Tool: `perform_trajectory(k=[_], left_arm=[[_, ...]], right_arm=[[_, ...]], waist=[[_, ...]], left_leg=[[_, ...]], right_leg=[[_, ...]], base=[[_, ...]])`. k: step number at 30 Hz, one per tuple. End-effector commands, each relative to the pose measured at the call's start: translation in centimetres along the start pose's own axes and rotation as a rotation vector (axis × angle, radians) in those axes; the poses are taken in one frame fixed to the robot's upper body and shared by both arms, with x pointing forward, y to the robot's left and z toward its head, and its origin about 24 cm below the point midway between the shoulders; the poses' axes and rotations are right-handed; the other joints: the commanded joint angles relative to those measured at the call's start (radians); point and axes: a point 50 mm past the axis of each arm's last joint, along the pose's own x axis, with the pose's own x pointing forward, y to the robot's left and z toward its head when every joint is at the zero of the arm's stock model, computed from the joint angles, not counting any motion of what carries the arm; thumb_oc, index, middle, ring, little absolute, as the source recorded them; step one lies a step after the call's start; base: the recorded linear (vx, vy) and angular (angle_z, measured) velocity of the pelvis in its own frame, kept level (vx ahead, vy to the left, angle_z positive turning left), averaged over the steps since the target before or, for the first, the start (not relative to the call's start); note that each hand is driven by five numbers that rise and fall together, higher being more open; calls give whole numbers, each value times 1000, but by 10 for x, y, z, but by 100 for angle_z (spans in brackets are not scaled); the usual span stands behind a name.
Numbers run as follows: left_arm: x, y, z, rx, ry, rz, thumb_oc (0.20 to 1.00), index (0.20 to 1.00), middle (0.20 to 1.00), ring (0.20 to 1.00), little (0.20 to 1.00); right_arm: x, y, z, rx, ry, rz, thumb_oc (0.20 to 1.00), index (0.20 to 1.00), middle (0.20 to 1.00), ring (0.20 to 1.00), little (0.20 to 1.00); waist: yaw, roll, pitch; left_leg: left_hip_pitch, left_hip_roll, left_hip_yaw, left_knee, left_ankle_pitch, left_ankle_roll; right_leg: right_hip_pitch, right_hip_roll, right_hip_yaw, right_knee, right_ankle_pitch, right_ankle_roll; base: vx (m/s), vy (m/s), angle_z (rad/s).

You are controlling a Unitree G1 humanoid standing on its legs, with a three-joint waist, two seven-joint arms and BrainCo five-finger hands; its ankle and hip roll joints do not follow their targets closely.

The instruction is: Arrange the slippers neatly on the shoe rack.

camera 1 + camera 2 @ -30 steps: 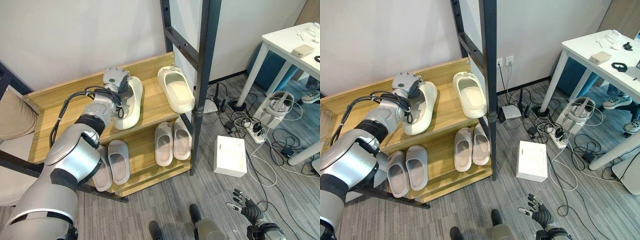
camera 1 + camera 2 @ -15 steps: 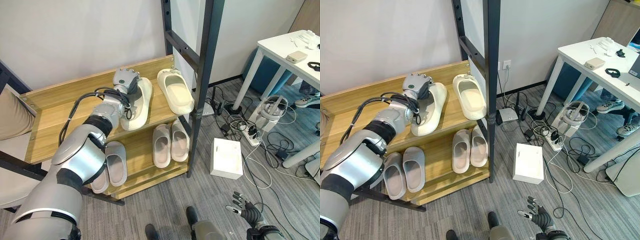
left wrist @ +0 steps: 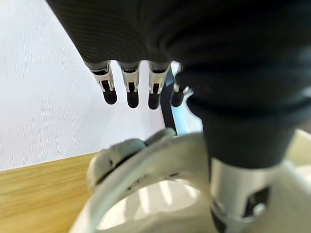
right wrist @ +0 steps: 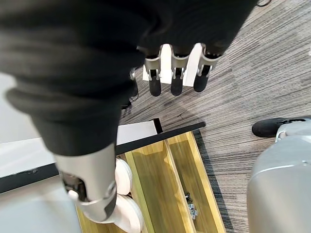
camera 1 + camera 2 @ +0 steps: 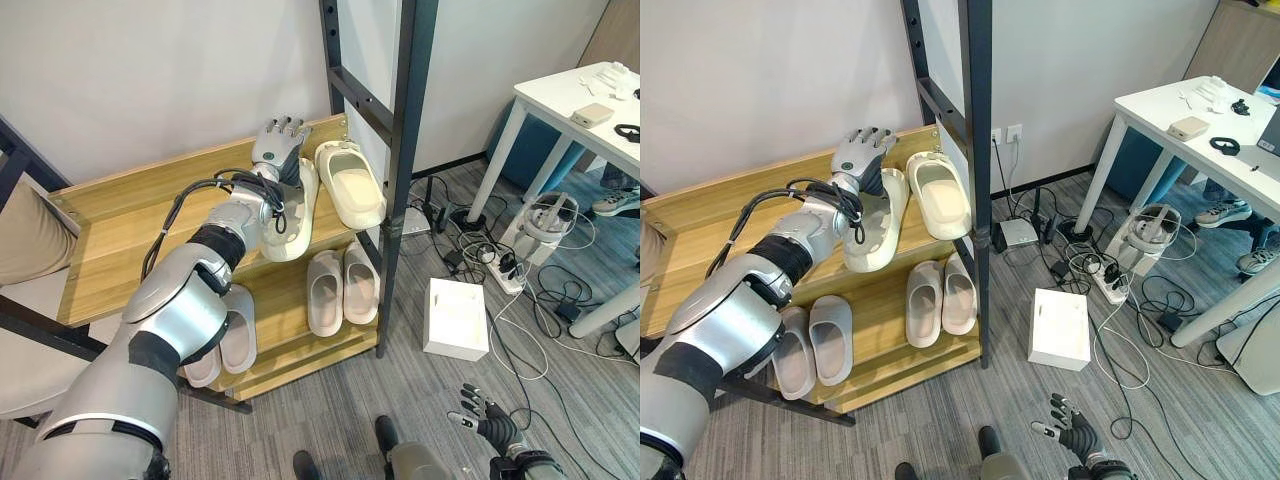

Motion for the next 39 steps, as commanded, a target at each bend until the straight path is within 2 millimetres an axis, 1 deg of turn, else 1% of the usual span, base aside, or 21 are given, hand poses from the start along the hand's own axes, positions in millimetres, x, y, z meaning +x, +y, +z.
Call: perform_trajectory(k=[1,2,9,10,11,14,15,16,18,19,20,22,24,27,28,30,31,32,34,38,39], left_arm=[[20,66,-25,-32,97,183,1000,1000,1000,1000,1000],[20,71,-29,-28,99,200,1000,1000,1000,1000,1000],[19,87,-32,-34,71,257,1000,1000,1000,1000,1000],[18,94,-32,-40,51,289,1000,1000,1000,1000,1000],[18,94,-32,-39,51,288,1000,1000,1000,1000,1000],[11,102,-30,-94,6,345,1000,1000,1000,1000,1000],[11,102,-31,-95,7,344,1000,1000,1000,1000,1000],[5,105,-29,-152,-18,383,1000,1000,1000,1000,1000],[-6,101,-30,-283,-46,418,1000,1000,1000,1000,1000],[-7,101,-30,-283,-45,418,1000,1000,1000,1000,1000],[-23,88,-28,-522,-81,420,1000,1000,1000,1000,1000],[-39,69,-28,-778,-92,383,1000,1000,1000,1000,1000],[-55,41,-27,-1105,-81,296,1000,1000,1000,1000,1000],[-71,11,-14,-1431,-82,158,1000,1000,1000,1000,1000],[-75,1,-10,-1499,-71,110,1000,1000,1000,1000,1000],[-79,-4,-7,-1529,-69,73,1000,1000,1000,1000,1000],[-85,-19,-2,-1586,-37,-14,1000,1000,1000,1000,1000],[-85,-20,-3,-1586,-37,-14,1000,1000,1000,1000,1000],[-96,-38,-2,-1653,29,-91,1000,1000,1000,1000,1000],[-105,-51,1,-1710,65,-186,1000,1000,1000,1000,1000],[-105,-51,1,-1710,65,-187,1000,1000,1000,1000,1000]], right_arm=[[2,2,11,17,-62,-2,1000,1000,1000,1000,1000],[2,1,11,22,-62,-5,1000,1000,1000,1000,1000],[6,8,9,42,-53,6,1000,1000,1000,1000,1000],[8,11,9,47,-50,12,1000,1000,1000,1000,1000],[8,11,9,46,-50,12,1000,1000,1000,1000,1000],[9,17,4,64,-31,15,1000,1000,1000,1000,1000],[9,17,4,63,-31,15,1000,1000,1000,1000,1000],[10,18,4,69,-28,11,1000,1000,1000,1000,1000],[10,19,3,76,-27,5,1000,1000,1000,1000,1000],[10,19,3,75,-27,5,1000,1000,1000,1000,1000],[11,20,2,89,-26,-9,1000,1000,1000,1000,1000],[11,21,0,95,-17,-17,1000,1000,1000,1000,1000],[11,23,-1,102,-10,-13,1000,1000,1000,1000,1000],[12,25,0,100,-6,-12,1000,1000,1000,1000,1000],[12,26,1,100,-5,-11,1000,1000,1000,1000,1000],[12,26,1,100,-4,-8,1000,1000,1000,1000,1000],[12,28,1,92,0,0,1000,1000,1000,1000,1000],[12,28,1,92,0,0,1000,1000,1000,1000,1000],[11,31,0,84,8,13,1000,1000,1000,1000,1000],[8,31,-5,70,29,23,1000,1000,1000,1000,1000],[8,31,-5,71,29,23,1000,1000,1000,1000,1000]], waist=[[-3,-50,32],[7,-47,29],[33,-43,22],[46,-43,20],[45,-43,19],[71,-47,16],[70,-47,16],[81,-49,15],[94,-54,14],[93,-54,14],[110,-60,16],[119,-60,12],[126,-60,6],[132,-55,0],[134,-55,-1],[134,-55,-3],[135,-54,-6],[135,-54,-6],[134,-54,-7],[130,-52,-13],[131,-52,-13]], left_leg=[[102,1,-51,-8,-57,-29],[101,1,-56,-8,-55,-30],[93,-4,-79,-8,-48,-28],[90,-8,-85,-8,-47,-27],[90,-8,-86,-8,-47,-27],[84,-12,-97,-8,-46,-26],[83,-13,-98,-8,-46,-26],[81,-15,-104,-8,-45,-25],[80,-17,-113,-8,-44,-24],[79,-17,-113,-8,-44,-24],[77,-19,-120,-8,-41,-23],[77,-21,-125,-8,-39,-21],[79,-22,-128,-8,-37,-20],[79,-24,-134,-8,-35,-18],[79,-24,-137,-8,-34,-17],[80,-24,-138,-8,-35,-17],[81,-25,-141,-8,-35,-17],[81,-25,-141,-8,-35,-17],[84,-25,-141,-8,-35,-17],[89,-25,-135,-8,-37,-17],[89,-25,-135,-8,-37,-17]], right_leg=[[134,-75,-43,-155,66,120],[137,-76,-49,-155,64,119],[151,-83,-72,-156,60,118],[155,-83,-79,-157,59,117],[155,-83,-79,-157,59,117],[162,-88,-93,-157,58,116],[162,-88,-94,-157,58,116],[164,-88,-99,-157,57,115],[168,-89,-107,-158,57,114],[168,-89,-107,-158,57,114],[171,-91,-116,-160,58,113],[176,-92,-123,-162,58,110],[180,-93,-125,-164,61,108],[186,-94,-132,-165,62,106],[188,-95,-135,-165,63,106],[190,-95,-136,-166,63,107],[191,-94,-138,-167,64,107],[191,-94,-138,-167,64,107],[194,-96,-138,-167,65,108],[195,-95,-131,-167,66,109],[195,-95,-131,-167,66,109]], base=[[0,0,0],[0,0,0],[-11,-9,11],[-12,-1,17],[-25,-4,18],[-11,-9,12],[-16,-6,16],[-12,-5,19],[-4,-10,12],[-10,-2,12],[-12,5,17],[3,4,18],[23,12,14],[9,7,3],[9,-1,5],[11,3,5],[15,3,3],[0,0,0],[0,0,0],[4,2,-1],[7,3,-3]])
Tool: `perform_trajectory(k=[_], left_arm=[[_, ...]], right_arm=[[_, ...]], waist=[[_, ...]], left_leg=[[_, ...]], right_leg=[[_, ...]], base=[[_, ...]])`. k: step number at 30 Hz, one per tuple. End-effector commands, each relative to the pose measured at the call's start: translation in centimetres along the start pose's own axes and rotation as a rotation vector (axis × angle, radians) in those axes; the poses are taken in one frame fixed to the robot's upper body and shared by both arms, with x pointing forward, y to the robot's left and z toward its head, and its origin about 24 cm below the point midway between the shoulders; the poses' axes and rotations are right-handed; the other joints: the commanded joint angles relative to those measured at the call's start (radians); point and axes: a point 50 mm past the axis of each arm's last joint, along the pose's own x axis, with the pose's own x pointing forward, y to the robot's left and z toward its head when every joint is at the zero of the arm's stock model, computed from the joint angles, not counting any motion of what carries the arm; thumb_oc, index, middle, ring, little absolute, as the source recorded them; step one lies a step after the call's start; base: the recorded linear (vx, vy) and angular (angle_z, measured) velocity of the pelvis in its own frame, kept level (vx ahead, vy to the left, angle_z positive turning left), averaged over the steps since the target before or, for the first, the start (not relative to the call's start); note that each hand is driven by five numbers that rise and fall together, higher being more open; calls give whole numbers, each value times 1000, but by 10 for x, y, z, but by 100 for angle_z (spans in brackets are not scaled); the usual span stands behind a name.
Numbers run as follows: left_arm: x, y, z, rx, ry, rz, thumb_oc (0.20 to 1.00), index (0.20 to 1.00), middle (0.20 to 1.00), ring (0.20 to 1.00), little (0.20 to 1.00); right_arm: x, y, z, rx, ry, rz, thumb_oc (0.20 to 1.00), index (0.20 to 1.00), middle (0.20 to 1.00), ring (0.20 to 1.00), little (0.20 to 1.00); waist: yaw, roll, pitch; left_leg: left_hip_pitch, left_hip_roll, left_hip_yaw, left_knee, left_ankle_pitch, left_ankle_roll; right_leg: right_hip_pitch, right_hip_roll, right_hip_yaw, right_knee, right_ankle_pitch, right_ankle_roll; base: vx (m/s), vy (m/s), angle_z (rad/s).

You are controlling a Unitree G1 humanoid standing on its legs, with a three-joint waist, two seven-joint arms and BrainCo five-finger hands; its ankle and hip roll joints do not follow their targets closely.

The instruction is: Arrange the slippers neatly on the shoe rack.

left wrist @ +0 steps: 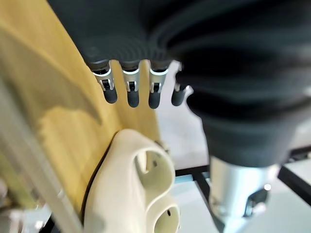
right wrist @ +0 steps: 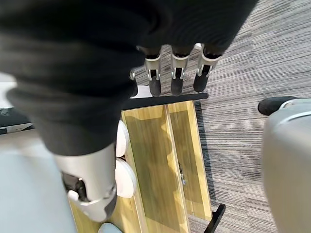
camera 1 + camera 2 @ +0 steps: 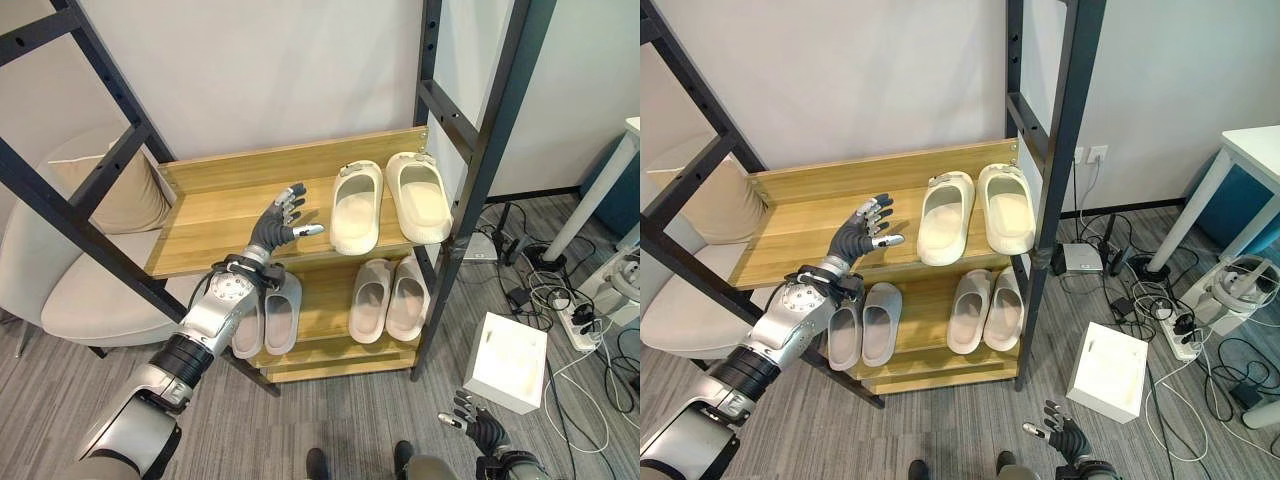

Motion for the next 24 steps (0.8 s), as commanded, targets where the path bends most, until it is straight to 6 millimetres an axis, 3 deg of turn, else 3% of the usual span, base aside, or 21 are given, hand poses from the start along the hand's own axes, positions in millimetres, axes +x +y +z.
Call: perform_trajectory(k=[1,6,12,24], left_arm=[[3,10,14,-49,-35,-4,1000,1000,1000,1000,1000],[5,3,-4,-67,73,-34,1000,1000,1000,1000,1000],[17,-9,-11,-117,100,-13,1000,1000,1000,1000,1000],[62,-45,17,-240,19,64,1000,1000,1000,1000,1000]], right_arm=[[-1,18,9,17,-61,56,1000,1000,1000,1000,1000],[-1,20,8,3,-47,70,1000,1000,1000,1000,1000],[-2,20,7,-1,-36,76,1000,1000,1000,1000,1000],[-2,19,2,1,-20,59,1000,1000,1000,1000,1000]], waist=[[-25,-70,-8],[-38,-67,-12],[-54,-65,-13],[-80,-71,-13]], left_leg=[[61,-28,-24,-27,-49,-13],[66,-26,-19,-27,-52,-13],[68,-26,-10,-27,-55,-13],[69,-18,-9,-27,-55,-14]], right_leg=[[177,-76,-29,-312,190,129],[175,-75,-20,-312,190,131],[168,-72,-12,-312,190,130],[167,-67,-7,-312,185,126]], base=[[0,0,0],[0,0,0],[1,-1,-1],[0,0,0]])
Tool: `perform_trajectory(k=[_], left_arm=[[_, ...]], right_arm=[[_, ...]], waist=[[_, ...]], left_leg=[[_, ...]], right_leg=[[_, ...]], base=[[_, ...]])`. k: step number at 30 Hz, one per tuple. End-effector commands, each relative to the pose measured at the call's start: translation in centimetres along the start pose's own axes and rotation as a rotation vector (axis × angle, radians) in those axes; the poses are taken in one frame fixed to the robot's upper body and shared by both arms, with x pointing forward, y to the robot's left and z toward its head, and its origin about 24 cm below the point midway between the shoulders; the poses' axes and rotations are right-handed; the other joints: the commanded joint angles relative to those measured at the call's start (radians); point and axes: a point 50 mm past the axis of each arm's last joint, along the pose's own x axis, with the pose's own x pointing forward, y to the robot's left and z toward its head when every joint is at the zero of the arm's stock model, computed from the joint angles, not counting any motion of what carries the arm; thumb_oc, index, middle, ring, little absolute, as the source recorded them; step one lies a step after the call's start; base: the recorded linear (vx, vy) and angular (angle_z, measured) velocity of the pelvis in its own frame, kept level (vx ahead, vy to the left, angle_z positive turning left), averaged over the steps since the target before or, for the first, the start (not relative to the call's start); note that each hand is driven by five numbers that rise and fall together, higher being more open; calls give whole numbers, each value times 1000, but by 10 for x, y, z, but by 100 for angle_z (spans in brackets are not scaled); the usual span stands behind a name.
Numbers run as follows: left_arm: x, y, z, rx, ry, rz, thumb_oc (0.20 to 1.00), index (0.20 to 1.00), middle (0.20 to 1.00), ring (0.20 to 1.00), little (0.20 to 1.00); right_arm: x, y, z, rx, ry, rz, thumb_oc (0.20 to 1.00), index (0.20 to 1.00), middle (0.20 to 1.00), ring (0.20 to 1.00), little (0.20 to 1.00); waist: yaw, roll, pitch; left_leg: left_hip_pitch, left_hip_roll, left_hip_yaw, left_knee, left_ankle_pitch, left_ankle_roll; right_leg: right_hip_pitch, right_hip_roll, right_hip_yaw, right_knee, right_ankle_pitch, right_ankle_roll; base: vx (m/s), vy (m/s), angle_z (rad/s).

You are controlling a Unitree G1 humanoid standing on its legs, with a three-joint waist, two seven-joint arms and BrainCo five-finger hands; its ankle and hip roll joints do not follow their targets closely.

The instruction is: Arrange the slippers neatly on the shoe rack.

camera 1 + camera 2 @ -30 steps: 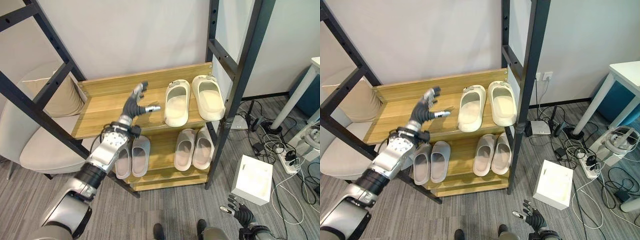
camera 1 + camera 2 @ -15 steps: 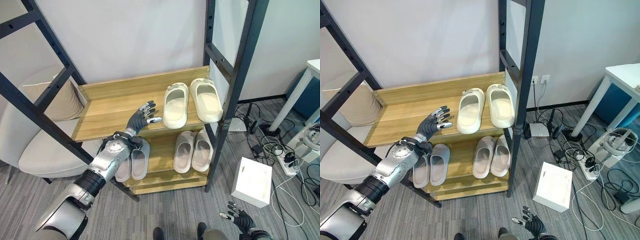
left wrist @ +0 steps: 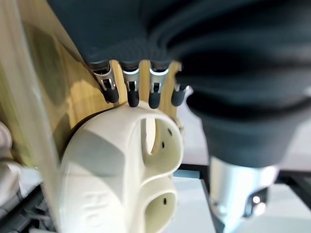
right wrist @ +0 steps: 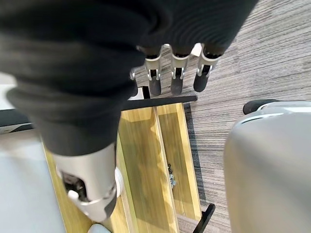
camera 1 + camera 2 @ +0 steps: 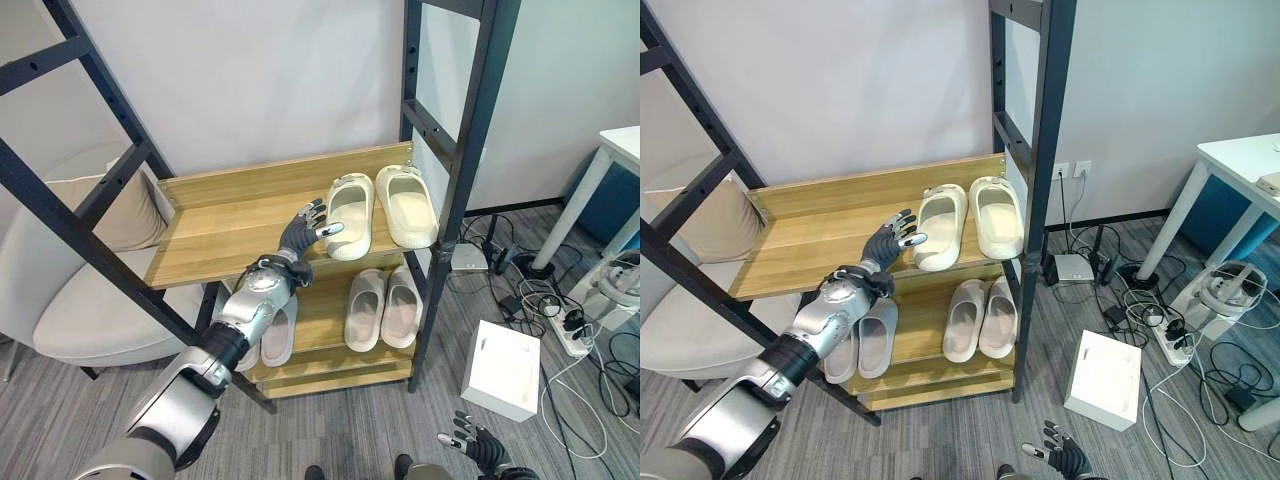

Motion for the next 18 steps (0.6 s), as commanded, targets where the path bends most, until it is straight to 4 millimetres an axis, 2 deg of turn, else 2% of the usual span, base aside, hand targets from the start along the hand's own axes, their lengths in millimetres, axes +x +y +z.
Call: perform_trajectory(k=[1,7,10,14,15,17,18], left_arm=[[23,-14,36,-48,-95,6,1000,1000,1000,1000,1000],[26,-14,47,-145,-151,55,1000,1000,1000,1000,1000],[24,-13,52,-116,-181,56,1000,1000,1000,1000,1000],[22,-4,54,-95,-202,111,1000,1000,1000,1000,1000],[20,8,58,-169,-226,195,1000,1000,1000,1000,1000],[19,12,62,-195,-251,222,1000,1000,1000,1000,1000],[12,20,79,-229,-354,270,1000,1000,1000,1000,1000]], right_arm=[[3,17,17,15,-96,53,1000,1000,1000,1000,1000],[4,18,17,20,-97,54,1000,1000,1000,1000,1000],[4,18,16,25,-95,47,1000,1000,1000,1000,1000],[5,20,16,33,-95,48,1000,1000,1000,1000,1000],[7,23,18,30,-97,50,1000,1000,1000,1000,1000],[8,25,19,28,-100,52,1000,1000,1000,1000,1000],[10,29,22,24,-112,59,1000,1000,1000,1000,1000]], waist=[[-45,-60,27],[-46,-64,26],[-42,-64,25],[-35,-65,26],[-28,-67,26],[-27,-67,26],[-21,-69,26]], left_leg=[[71,-16,-17,-28,-37,-13],[74,-15,-20,-28,-37,-14],[72,-16,-24,-28,-37,-14],[71,-18,-27,-28,-37,-13],[70,-19,-31,-28,-35,-13],[70,-19,-33,-28,-35,-13],[69,-19,-37,-28,-34,-14]], right_leg=[[175,-66,-17,-313,192,136],[180,-64,-21,-313,188,134],[182,-65,-24,-313,186,132],[183,-66,-29,-313,186,132],[184,-66,-33,-313,185,131],[185,-66,-36,-313,184,130],[186,-65,-38,-313,182,129]], base=[[0,0,0],[0,0,0],[0,0,0],[0,0,0],[0,0,0],[0,0,0],[0,0,0]])
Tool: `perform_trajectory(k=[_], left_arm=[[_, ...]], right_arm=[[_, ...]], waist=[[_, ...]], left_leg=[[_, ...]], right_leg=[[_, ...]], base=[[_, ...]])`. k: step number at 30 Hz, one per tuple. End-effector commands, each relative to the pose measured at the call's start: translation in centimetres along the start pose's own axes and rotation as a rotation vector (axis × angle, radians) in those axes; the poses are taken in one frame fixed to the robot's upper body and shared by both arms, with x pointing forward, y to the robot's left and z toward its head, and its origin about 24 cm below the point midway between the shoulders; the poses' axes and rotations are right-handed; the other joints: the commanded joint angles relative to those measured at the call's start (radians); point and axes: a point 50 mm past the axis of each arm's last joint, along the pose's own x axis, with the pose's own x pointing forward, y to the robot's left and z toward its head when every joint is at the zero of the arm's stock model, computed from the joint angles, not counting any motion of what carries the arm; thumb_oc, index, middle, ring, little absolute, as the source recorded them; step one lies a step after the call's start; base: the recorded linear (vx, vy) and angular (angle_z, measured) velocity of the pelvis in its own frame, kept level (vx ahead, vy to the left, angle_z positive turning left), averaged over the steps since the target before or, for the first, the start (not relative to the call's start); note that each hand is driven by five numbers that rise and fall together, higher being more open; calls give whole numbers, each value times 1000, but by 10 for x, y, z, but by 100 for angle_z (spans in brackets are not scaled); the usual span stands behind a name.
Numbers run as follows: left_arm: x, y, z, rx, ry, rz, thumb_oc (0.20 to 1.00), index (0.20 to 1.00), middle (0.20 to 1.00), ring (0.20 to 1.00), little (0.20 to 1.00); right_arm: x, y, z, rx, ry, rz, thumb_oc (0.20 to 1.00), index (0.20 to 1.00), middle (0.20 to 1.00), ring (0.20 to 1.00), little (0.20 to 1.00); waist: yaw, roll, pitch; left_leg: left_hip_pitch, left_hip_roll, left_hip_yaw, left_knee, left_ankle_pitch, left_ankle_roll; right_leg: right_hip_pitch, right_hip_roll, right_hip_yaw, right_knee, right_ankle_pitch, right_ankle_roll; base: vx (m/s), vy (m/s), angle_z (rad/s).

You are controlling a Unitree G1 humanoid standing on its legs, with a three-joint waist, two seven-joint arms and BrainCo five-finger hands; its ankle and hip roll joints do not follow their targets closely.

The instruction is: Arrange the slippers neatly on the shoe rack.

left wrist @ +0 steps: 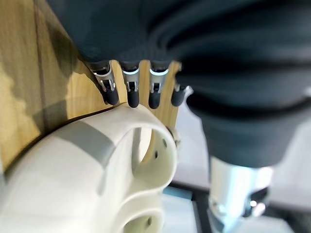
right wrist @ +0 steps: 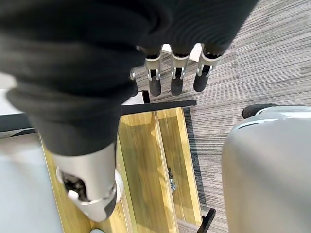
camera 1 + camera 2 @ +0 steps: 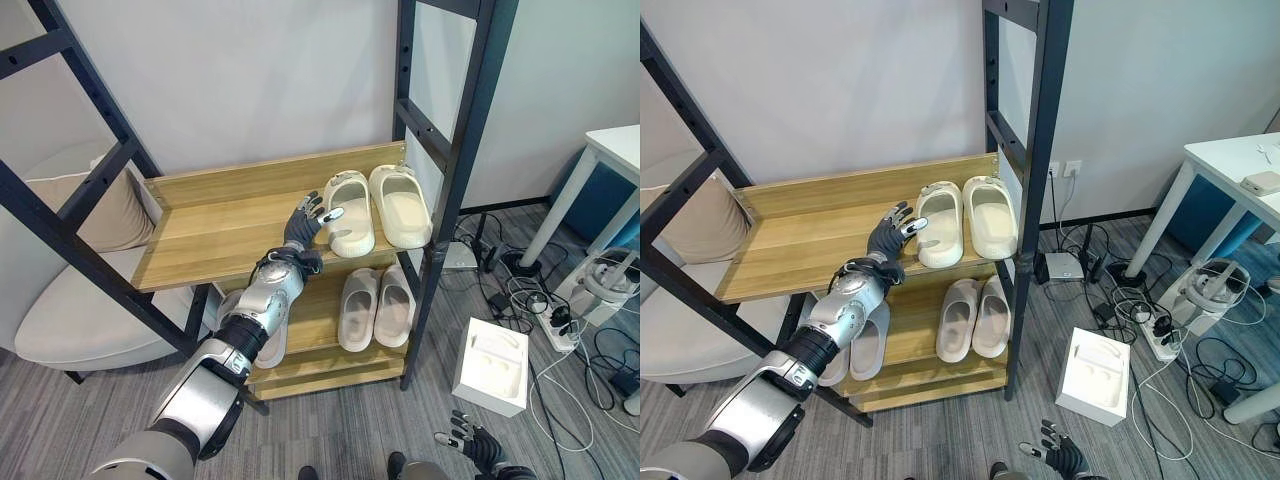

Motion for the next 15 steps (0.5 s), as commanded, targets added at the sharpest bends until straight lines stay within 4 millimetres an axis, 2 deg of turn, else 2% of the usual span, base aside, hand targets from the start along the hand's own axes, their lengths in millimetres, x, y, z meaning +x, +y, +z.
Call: perform_trajectory(k=[1,2,3,4,5,8,9,12,13,14,15], left_arm=[[4,3,75,-113,-344,63,1000,1000,1000,1000,1000],[4,4,75,-113,-344,64,1000,1000,1000,1000,1000],[-4,4,84,-120,-408,43,1000,1000,1000,1000,1000],[-21,1,102,-111,-538,-46,1000,1000,1000,1000,1000],[-29,-2,107,-95,-577,-98,1000,1000,1000,1000,1000],[-56,-20,112,-17,-644,-323,1000,1000,1000,1000,1000],[-56,-20,112,-16,-643,-323,1000,1000,1000,1000,1000],[-79,-34,104,56,-623,-539,1000,1000,1000,1000,1000],[-91,-40,90,123,-552,-676,1000,1000,1000,1000,1000],[-91,-40,90,123,-551,-676,1000,1000,1000,1000,1000],[-101,-40,67,206,-416,-806,1000,1000,1000,1000,1000]], right_arm=[[6,23,17,28,-103,53,1000,1000,1000,1000,1000],[6,23,17,28,-102,54,1000,1000,1000,1000,1000],[7,24,18,27,-109,54,1000,1000,1000,1000,1000],[7,23,20,30,-122,60,1000,1000,1000,1000,1000],[7,23,19,29,-121,67,1000,1000,1000,1000,1000],[7,24,17,47,-117,83,1000,1000,1000,1000,1000],[7,24,17,47,-116,84,1000,1000,1000,1000,1000],[8,27,17,59,-116,110,1000,1000,1000,1000,1000],[9,28,18,61,-119,123,1000,1000,1000,1000,1000],[9,28,18,61,-118,124,1000,1000,1000,1000,1000],[10,28,18,55,-115,130,1000,1000,1000,1000,1000]], waist=[[-7,-52,20],[-7,-52,19],[-4,-54,18],[5,-59,16],[8,-61,14],[24,-64,8],[25,-65,7],[42,-70,0],[54,-71,-6],[54,-72,-7],[66,-70,-11]], left_leg=[[68,-22,-37,-29,-34,-14],[68,-22,-37,-29,-34,-14],[67,-22,-38,-29,-34,-15],[66,-21,-38,-29,-34,-16],[67,-21,-37,-29,-35,-16],[65,-22,-40,-29,-36,-15],[65,-22,-39,-29,-36,-15],[63,-24,-45,-29,-38,-13],[60,-25,-52,-29,-37,-11],[60,-25,-52,-29,-38,-11],[60,-28,-56,-29,-39,-9]], right_leg=[[184,-66,-33,-313,181,128],[184,-67,-33,-313,181,128],[184,-67,-34,-313,181,128],[184,-68,-34,-313,181,129],[185,-68,-33,-313,182,129],[187,-71,-36,-313,185,130],[187,-71,-35,-313,185,130],[190,-74,-43,-313,188,132],[192,-76,-49,-313,189,133],[192,-76,-49,-313,188,133],[194,-77,-54,-313,190,134]], base=[[0,0,0],[0,0,0],[0,0,0],[0,0,0],[-10,35,0],[0,5,1],[0,0,0],[-1,9,4],[0,0,0],[11,15,8],[7,8,10]])
